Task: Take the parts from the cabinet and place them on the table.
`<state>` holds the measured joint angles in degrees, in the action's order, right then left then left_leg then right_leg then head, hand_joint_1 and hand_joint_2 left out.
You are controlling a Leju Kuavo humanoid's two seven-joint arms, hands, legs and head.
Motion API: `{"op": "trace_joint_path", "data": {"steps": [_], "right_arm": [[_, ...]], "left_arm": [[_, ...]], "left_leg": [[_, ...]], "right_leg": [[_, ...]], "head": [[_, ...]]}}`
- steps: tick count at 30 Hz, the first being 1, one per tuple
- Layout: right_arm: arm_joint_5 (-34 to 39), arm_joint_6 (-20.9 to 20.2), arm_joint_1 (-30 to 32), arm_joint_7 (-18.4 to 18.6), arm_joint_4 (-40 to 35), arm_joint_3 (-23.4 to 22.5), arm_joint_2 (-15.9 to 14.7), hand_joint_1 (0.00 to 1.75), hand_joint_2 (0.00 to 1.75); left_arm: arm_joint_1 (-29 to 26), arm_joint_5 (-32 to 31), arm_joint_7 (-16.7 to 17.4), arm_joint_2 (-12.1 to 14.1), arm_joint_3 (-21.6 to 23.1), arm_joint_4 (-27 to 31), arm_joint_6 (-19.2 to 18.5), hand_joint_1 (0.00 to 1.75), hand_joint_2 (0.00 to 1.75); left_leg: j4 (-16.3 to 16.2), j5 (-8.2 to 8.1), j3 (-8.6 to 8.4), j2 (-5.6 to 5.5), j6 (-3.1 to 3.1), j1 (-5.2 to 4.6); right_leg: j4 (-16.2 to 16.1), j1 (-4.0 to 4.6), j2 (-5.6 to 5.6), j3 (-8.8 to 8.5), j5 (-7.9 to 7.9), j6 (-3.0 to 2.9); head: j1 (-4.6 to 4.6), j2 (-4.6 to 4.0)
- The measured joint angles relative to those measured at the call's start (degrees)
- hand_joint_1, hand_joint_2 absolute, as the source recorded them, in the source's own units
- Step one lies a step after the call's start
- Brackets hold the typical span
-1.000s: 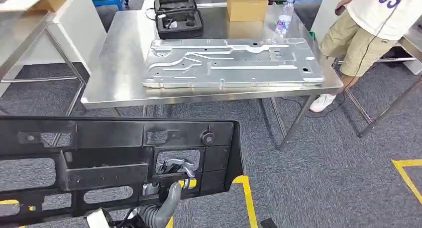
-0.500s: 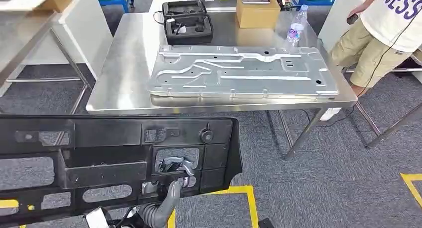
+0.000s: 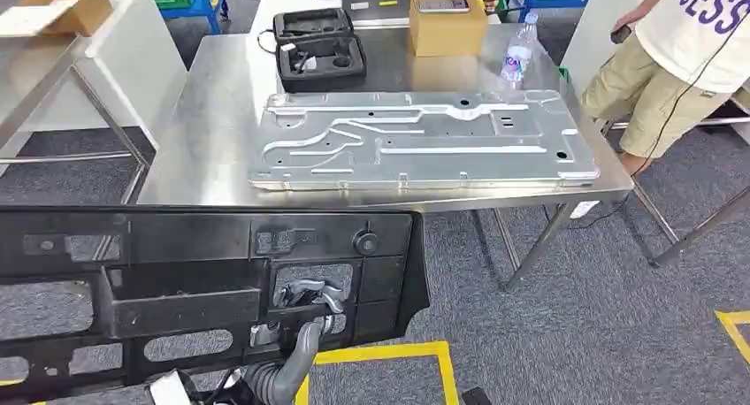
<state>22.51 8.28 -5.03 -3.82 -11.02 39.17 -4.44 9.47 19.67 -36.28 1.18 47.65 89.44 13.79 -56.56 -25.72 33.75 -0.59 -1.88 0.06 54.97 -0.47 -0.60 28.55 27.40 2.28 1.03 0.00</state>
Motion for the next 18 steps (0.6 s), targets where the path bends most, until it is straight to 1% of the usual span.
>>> {"op": "trace_joint_path", "data": {"steps": [1, 2, 3, 4, 5, 6, 7, 8, 9, 10, 11, 12, 13, 14, 15, 16, 17, 18], "right_arm": [[0.04, 0.0, -0.08, 0.02, 0.0, 0.0, 0.0, 0.0, 0.0], [0.04, -0.02, -0.04, 0.0, 0.0, 0.02, 0.0, 0.0, 0.0], [0.04, -0.02, -0.01, -0.02, 0.0, 0.02, 0.0, 0.0, 0.0], [0.04, -0.02, -0.06, 0.0, 0.0, 0.02, -0.02, 0.0, 0.0], [0.02, -0.02, -0.11, 0.0, -0.02, 0.07, 0.11, 0.0, 0.0], [0.0, -0.02, -0.25, -0.02, -0.02, 0.11, 0.15, 0.0, 0.0], [0.0, -0.02, -0.38, -0.02, -0.02, 0.15, 0.2, 0.0, 0.0], [0.0, -0.02, -0.35, -0.02, -0.02, 0.22, 0.2, 0.0, 0.0], [0.02, -0.02, -0.26, 0.0, -0.02, 0.33, 0.18, 0.0, 0.0], [0.04, -0.02, -0.15, 0.0, -0.02, 0.46, 0.17, 0.0, 0.0], [0.08, -0.02, -0.11, 0.0, -0.02, 0.5, 0.15, 0.0, 0.0], [0.11, -0.02, -0.12, 0.0, -0.02, 0.55, 0.15, 0.0, 0.0], [0.11, -0.02, -0.13, 0.0, -0.02, 0.57, 0.15, 0.0, 0.0], [0.13, -0.02, -0.1, 0.0, -0.02, 0.59, 0.15, 0.0, 0.0], [0.17, -0.02, -0.1, 0.04, -0.02, 0.61, 0.2, 0.0, 0.0], [0.17, -0.02, -0.17, 0.02, -0.02, 0.61, 0.17, 0.0, 0.0], [0.2, -0.02, -0.06, 0.04, -0.02, 0.61, 0.17, 0.0, 0.0], [0.2, -0.02, 0.03, 0.04, -0.02, 0.63, 0.17, 0.0, 0.0]], "left_arm": [[-0.03, 0.02, 0.04, 0.02, 0.0, 0.02, 0.0, 1.75, 1.75], [-0.13, 0.02, 0.04, 0.04, -0.02, 0.07, 0.0, 1.75, 1.75], [-0.07, 0.0, 0.04, 0.04, -0.02, 0.07, 0.0, 1.75, 1.75], [-0.04, -0.02, 0.04, 0.02, -0.02, 0.15, 0.0, 1.75, 1.75], [0.06, -0.07, 0.02, 0.04, -0.02, 0.2, 0.0, 1.75, 1.75], [0.19, -0.11, 0.02, 0.02, -0.02, 0.2, 0.0, 1.75, 1.75], [0.24, -0.11, 0.04, 0.04, -0.02, 0.26, 0.0, 1.75, 1.75], [0.16, -0.17, 0.04, 0.04, -0.02, 0.26, 0.0, 1.75, 1.75], [0.09, -0.2, 0.04, 0.04, -0.02, 0.26, 0.0, 1.75, 1.75], [0.06, -0.22, 0.04, 0.04, -0.02, 0.26, 0.0, 1.75, 1.75], [0.06, -0.22, 0.04, 0.04, -0.02, 0.26, 0.0, 1.75, 1.75], [0.07, -0.22, 0.04, 0.04, -0.02, 0.28, 0.0, 1.75, 1.75], [0.08, -0.24, 0.04, 0.04, -0.02, 0.28, 0.0, 1.75, 1.75], [0.09, -0.24, 0.02, 0.04, -0.02, 0.31, 0.0, 1.75, 1.75], [0.08, -0.24, 0.07, 0.04, -0.02, 0.31, 0.0, 1.75, 1.75], [0.14, -0.24, 0.04, 0.04, -0.05, 0.33, 0.0, 1.75, 1.75], [0.07, -0.26, 0.04, 0.04, -0.02, 0.35, 0.0, 1.75, 1.75], [0.03, -0.28, 0.04, 0.04, -0.02, 0.41, 0.0, 1.75, 1.75]], "left_leg": [[-0.1, 0.56, -0.34, 0.03, -0.55, -0.01], [0.1, 1.3, -0.18, -0.03, -1.06, 0.02], [0.13, 1.2, -0.52, -0.06, -1.53, -0.03], [0.36, 1.39, -1.34, -0.07, -1.89, 0.33], [0.5, 1.29, -1.8, -0.06, -2.06, 0.28], [0.5, 1.09, -2.04, 0.03, -2.31, 0.29], [0.5, 0.84, -2.22, 0.06, -2.47, 0.23], [0.5, 0.51, -2.42, 0.14, -2.61, 0.04], [0.5, 0.21, -2.68, 0.06, -2.65, -0.08], [0.5, -0.14, -3.07, -0.05, -2.65, -0.18], [0.5, -0.51, -3.58, -0.16, -2.64, -0.22], [0.5, -0.97, -4.25, -0.19, -2.55, -0.22], [0.51, -1.45, -4.95, -0.18, -2.4, -0.21], [0.66, -1.97, -5.04, -0.17, -2.16, -0.2], [0.5, -2.34, -5.8, -0.2, -1.88, -0.41], [1.0, -2.6, -5.53, -0.23, -1.51, -0.4], [0.97, -2.3, -6.23, -0.25, -1.12, -0.41], [0.61, -2.01, -6.25, -0.23, -0.82, -0.53]], "right_leg": [[-0.18, -0.06, 0.01, 0.14, 0.2, 0.38], [0.42, 0.03, 0.04, -0.14, 0.15, 0.89], [0.46, -0.04, 0.08, -0.28, 0.16, 1.05], [0.66, -0.16, 0.07, -0.16, 0.65, 1.25], [2.53, -0.16, 0.23, 0.36, 1.2, 1.33], [6.23, -0.23, 0.24, 2.28, 2.24, 1.45], [10.87, -0.24, 0.25, 5.05, 3.76, 1.6], [16.05, -0.22, 0.25, 8.52, 5.88, 1.61], [18.82, -0.22, 0.25, 10.79, 6.9, 1.6], [19.03, -0.15, 0.25, 11.89, 6.55, 1.41], [16.75, -0.09, 0.25, 11.7, 4.62, 1.24], [12.24, 0.01, 0.25, 10.34, 1.4, 0.97], [6.95, 0.09, 0.25, 8.39, -2.15, 0.79], [1.75, 0.12, 0.35, 6.61, -5.27, 0.53], [1.9, 0.48, 0.44, 6.76, -2.7, 0.39], [1.88, 0.72, 0.48, 6.52, -2.24, 0.05], [1.15, 0.84, 0.37, 6.38, -3.51, -0.53], [0.93, 0.68, 0.41, 6.09, -3.71, -0.98]], "head": [[0.04, 0.02], [0.07, 0.0], [0.13, 0.0], [0.11, 0.0], [0.24, 0.0], [0.35, 0.02], [0.37, 0.0], [0.42, 0.0], [0.44, 0.0], [0.44, 0.0], [0.44, 0.0], [0.44, 0.0], [0.46, 0.0], [0.46, 0.0], [0.35, 0.0], [0.39, 0.0], [0.44, 0.0], [0.41, 0.0]]}}
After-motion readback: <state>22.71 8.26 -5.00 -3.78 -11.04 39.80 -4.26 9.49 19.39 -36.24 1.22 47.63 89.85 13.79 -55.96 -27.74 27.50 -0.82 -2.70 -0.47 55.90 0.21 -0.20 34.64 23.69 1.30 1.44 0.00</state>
